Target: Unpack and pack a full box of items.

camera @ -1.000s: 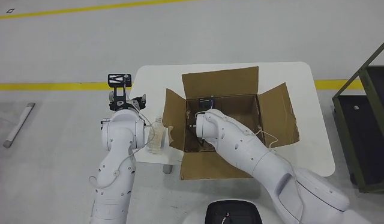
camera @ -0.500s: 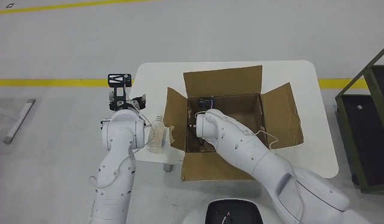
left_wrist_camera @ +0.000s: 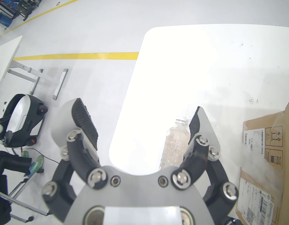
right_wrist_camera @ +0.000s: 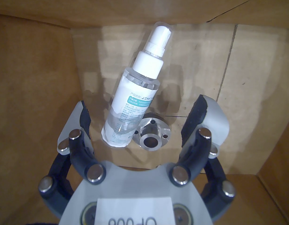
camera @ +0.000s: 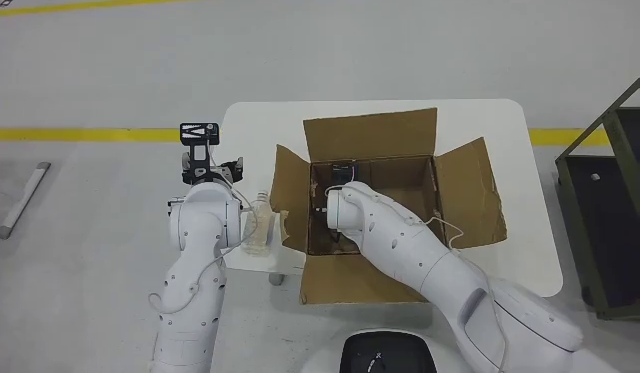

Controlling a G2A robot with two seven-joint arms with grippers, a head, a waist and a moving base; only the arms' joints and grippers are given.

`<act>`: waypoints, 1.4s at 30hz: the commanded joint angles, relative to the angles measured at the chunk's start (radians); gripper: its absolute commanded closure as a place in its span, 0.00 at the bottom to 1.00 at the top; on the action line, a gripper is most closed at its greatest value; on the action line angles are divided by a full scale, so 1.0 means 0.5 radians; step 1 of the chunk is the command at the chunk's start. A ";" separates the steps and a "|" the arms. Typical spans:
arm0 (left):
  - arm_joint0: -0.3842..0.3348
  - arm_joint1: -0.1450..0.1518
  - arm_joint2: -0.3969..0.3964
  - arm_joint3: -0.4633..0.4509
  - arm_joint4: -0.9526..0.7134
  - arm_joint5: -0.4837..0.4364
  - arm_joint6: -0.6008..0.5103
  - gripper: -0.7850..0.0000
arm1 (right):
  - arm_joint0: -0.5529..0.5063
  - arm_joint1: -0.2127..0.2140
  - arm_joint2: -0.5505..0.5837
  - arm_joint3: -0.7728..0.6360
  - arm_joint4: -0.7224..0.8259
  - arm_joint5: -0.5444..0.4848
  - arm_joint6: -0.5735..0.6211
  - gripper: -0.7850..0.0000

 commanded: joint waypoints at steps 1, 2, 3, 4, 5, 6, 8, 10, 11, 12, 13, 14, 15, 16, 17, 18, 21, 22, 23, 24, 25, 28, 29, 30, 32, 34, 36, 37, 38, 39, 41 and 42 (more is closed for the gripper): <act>0.000 0.000 0.000 0.000 0.000 0.000 0.000 0.00 | 0.000 0.000 0.000 0.000 0.000 0.000 0.000 0.00; 0.000 0.000 0.000 0.000 0.000 0.000 0.000 0.00 | 0.000 0.000 0.000 0.000 0.000 0.000 0.000 0.00; 0.000 0.000 0.000 0.000 0.000 0.000 0.000 0.00 | 0.000 0.000 0.000 0.000 0.000 0.000 0.000 0.00; 0.000 0.000 0.000 0.000 0.000 0.000 0.000 0.00 | 0.000 0.000 0.000 0.000 0.000 0.000 0.000 0.00; 0.000 0.000 0.000 0.000 0.000 0.000 0.000 0.00 | -0.007 0.001 0.001 -0.001 0.000 -0.007 -0.010 0.00; 0.000 0.000 0.000 0.000 0.000 0.000 0.000 0.00 | -0.023 0.004 0.015 -0.005 0.006 -0.024 -0.045 0.00; 0.000 0.000 0.000 0.000 0.000 0.000 0.000 0.00 | -0.037 0.009 0.036 -0.012 0.005 -0.028 -0.080 0.00; 0.000 0.000 0.000 0.000 0.000 0.000 0.000 0.00 | -0.042 0.011 0.052 -0.021 0.004 -0.022 -0.083 0.00; 0.000 0.000 0.000 0.000 0.000 0.000 0.000 0.00 | -0.045 0.012 0.055 -0.024 -0.002 -0.024 -0.081 0.00; 0.000 0.000 0.000 0.000 0.000 0.000 0.000 0.00 | -0.047 0.013 0.059 -0.027 -0.009 -0.026 -0.078 0.00; 0.000 0.000 0.000 0.000 0.000 0.000 0.000 0.00 | -0.050 0.014 0.063 -0.029 -0.013 -0.030 -0.077 0.00; 0.000 0.000 0.000 0.000 0.000 0.000 0.000 0.00 | -0.051 0.015 0.068 -0.030 -0.017 -0.033 -0.077 0.00; 0.000 0.000 0.000 0.000 0.000 0.000 0.000 0.00 | -0.052 0.015 0.072 -0.032 -0.022 -0.040 -0.076 0.00; 0.000 0.000 0.000 0.000 0.000 0.000 0.000 0.00 | -0.054 0.015 0.077 -0.035 -0.024 -0.046 -0.075 0.00; 0.000 0.000 0.000 0.000 0.000 0.000 0.000 0.00 | -0.055 0.015 0.081 -0.037 -0.027 -0.047 -0.075 0.00; 0.000 0.000 0.000 0.000 0.000 0.000 0.000 0.00 | -0.056 0.015 0.083 -0.038 -0.032 -0.049 -0.071 0.00; 0.000 0.000 0.000 0.000 0.000 0.000 0.000 0.00 | -0.053 0.011 0.088 -0.033 -0.043 -0.067 -0.052 0.00; 0.000 0.000 0.000 0.000 0.000 0.000 0.000 0.00 | -0.052 0.009 0.089 -0.029 -0.046 -0.069 -0.044 0.00; 0.000 0.000 0.000 0.000 0.000 0.000 0.000 0.00 | -0.048 0.007 0.088 -0.026 -0.053 -0.070 -0.037 0.19; 0.000 0.000 0.000 0.000 0.000 0.000 0.000 0.00 | -0.046 0.005 0.088 -0.023 -0.058 -0.070 -0.031 0.42; 0.000 0.000 0.000 0.000 0.000 0.000 0.000 0.00 | -0.044 0.002 0.084 -0.016 -0.066 -0.072 -0.017 0.52; 0.000 0.000 0.000 0.000 0.000 0.000 0.000 0.00 | -0.039 -0.006 0.082 0.001 -0.079 -0.081 -0.002 0.51; 0.000 0.000 0.000 0.000 0.000 0.000 0.000 0.00 | -0.037 -0.009 0.082 0.010 -0.082 -0.085 0.003 0.51; 0.000 0.000 0.000 0.000 0.000 0.000 0.000 0.00 | -0.035 -0.013 0.082 0.016 -0.084 -0.091 0.006 0.50; 0.000 0.000 0.000 0.000 0.000 0.000 0.000 0.00 | -0.031 -0.019 0.081 0.031 -0.089 -0.100 0.011 0.48; 0.000 0.000 0.000 0.000 0.000 0.000 0.000 0.00 | -0.026 -0.027 0.078 0.045 -0.096 -0.101 0.017 0.52; 0.000 0.000 0.000 0.000 0.000 0.000 0.000 0.00 | -0.021 -0.035 0.079 0.058 -0.099 -0.104 0.019 0.55; 0.000 0.000 0.000 0.000 0.000 0.000 0.000 0.00 | -0.018 -0.038 0.077 0.068 -0.104 -0.106 0.024 0.56; 0.000 0.000 0.000 0.000 0.000 0.000 0.000 0.00 | -0.015 -0.042 0.077 0.078 -0.107 -0.103 0.029 0.61; 0.000 0.000 0.000 0.000 0.000 0.000 0.000 0.00 | -0.011 -0.046 0.078 0.086 -0.106 -0.101 0.031 0.65; 0.000 0.000 0.000 0.000 0.000 0.000 0.000 0.00 | -0.006 -0.053 0.080 0.104 -0.109 -0.098 0.031 0.67; 0.000 0.000 0.000 0.000 0.000 0.000 0.000 0.00 | -0.003 -0.056 0.081 0.112 -0.111 -0.097 0.033 0.69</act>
